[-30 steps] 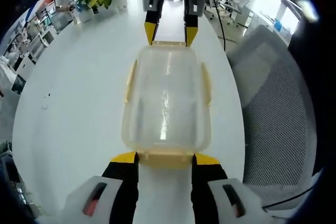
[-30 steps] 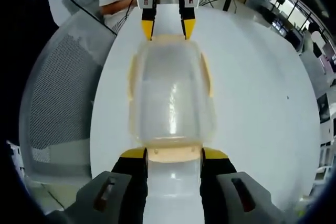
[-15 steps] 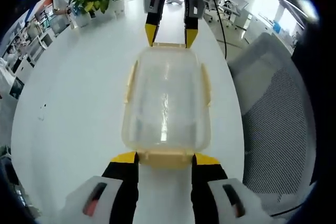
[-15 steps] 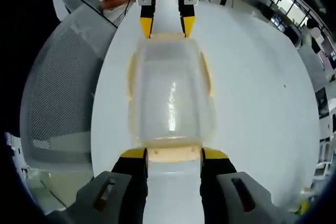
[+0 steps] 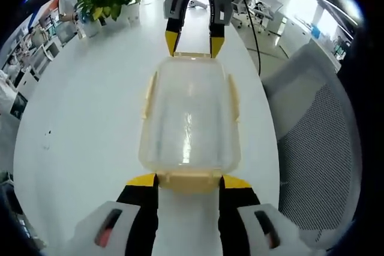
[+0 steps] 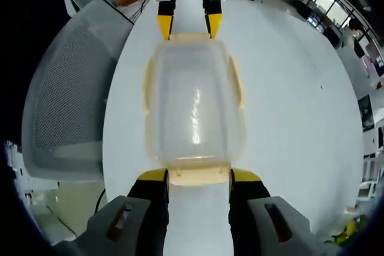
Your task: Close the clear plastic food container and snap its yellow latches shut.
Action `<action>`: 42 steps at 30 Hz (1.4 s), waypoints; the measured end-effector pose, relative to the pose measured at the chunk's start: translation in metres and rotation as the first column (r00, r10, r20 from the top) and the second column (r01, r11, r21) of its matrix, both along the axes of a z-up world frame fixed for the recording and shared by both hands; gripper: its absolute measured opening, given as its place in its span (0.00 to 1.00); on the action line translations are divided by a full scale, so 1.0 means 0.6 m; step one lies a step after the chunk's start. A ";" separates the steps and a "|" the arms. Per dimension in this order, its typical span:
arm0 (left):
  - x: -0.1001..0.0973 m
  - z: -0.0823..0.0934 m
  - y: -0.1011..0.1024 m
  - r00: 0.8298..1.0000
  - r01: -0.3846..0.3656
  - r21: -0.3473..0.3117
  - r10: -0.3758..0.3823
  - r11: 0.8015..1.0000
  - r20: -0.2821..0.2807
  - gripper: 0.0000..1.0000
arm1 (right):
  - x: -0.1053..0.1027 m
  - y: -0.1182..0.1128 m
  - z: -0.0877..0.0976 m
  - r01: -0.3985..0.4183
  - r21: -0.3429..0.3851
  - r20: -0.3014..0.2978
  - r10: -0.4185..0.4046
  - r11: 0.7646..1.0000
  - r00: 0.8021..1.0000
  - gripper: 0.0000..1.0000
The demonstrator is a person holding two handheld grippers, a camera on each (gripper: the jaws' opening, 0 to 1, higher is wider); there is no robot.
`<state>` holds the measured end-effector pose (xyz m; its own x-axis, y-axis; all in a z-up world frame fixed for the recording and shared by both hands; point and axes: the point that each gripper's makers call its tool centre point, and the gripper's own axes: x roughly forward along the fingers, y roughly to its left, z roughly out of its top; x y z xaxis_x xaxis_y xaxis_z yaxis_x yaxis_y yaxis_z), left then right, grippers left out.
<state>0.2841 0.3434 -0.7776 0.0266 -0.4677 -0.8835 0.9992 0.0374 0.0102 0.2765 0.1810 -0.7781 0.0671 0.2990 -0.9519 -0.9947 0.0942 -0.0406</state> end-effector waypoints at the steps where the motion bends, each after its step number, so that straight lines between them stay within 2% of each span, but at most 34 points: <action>1: -0.001 0.000 -0.004 1.000 -0.001 -0.004 0.001 1.000 -0.003 0.33 | -0.002 -0.003 0.001 0.000 -0.004 0.000 0.000 1.000 1.000 0.35; 11: 0.000 -0.013 -0.016 1.000 -0.001 -0.010 0.001 1.000 0.000 0.33 | -0.005 -0.016 0.000 0.013 -0.010 0.004 -0.013 1.000 1.000 0.35; 17: 0.001 -0.014 -0.018 1.000 0.010 -0.008 -0.010 1.000 0.004 0.33 | -0.010 -0.020 -0.017 0.037 -0.006 -0.015 -0.038 0.999 0.999 0.35; 25: 0.001 -0.020 -0.017 1.000 0.011 -0.021 -0.011 1.000 -0.003 0.33 | -0.012 -0.019 -0.019 0.041 0.010 -0.018 -0.041 0.999 0.999 0.35; 28: -0.002 -0.020 -0.018 0.999 0.030 0.002 -0.030 1.000 0.015 0.34 | -0.014 -0.018 -0.021 0.039 0.011 -0.022 -0.039 0.999 0.999 0.35; 35: -0.002 -0.020 -0.017 0.999 0.046 -0.010 -0.045 0.999 0.020 0.34 | -0.020 -0.019 -0.025 0.026 0.021 -0.025 -0.026 0.999 0.999 0.37; 38: -0.003 -0.021 -0.017 0.998 0.050 -0.006 -0.050 0.999 0.028 0.35 | -0.018 -0.025 -0.030 0.048 0.011 -0.009 -0.048 0.999 0.999 0.49; 39: -0.003 -0.022 -0.016 0.999 0.039 -0.004 -0.039 0.999 0.024 0.35 | -0.021 -0.026 -0.033 0.048 0.009 -0.010 -0.048 0.999 0.999 0.47; 41: -0.005 -0.028 -0.014 0.999 0.032 0.001 -0.032 0.999 0.013 0.38 | -0.026 -0.025 -0.029 0.028 0.014 -0.009 -0.028 0.999 1.000 0.35; 42: -0.007 -0.029 -0.013 0.999 0.032 0.002 -0.032 0.999 0.014 0.38 | -0.025 -0.026 -0.029 0.031 0.013 -0.005 -0.031 0.999 1.000 0.35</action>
<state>0.2800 0.3355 -0.7950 0.0236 -0.4667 -0.8841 0.9997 0.0053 0.0239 0.2615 0.1657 -0.7953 0.0716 0.3095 -0.9482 -0.9916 0.1251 -0.0341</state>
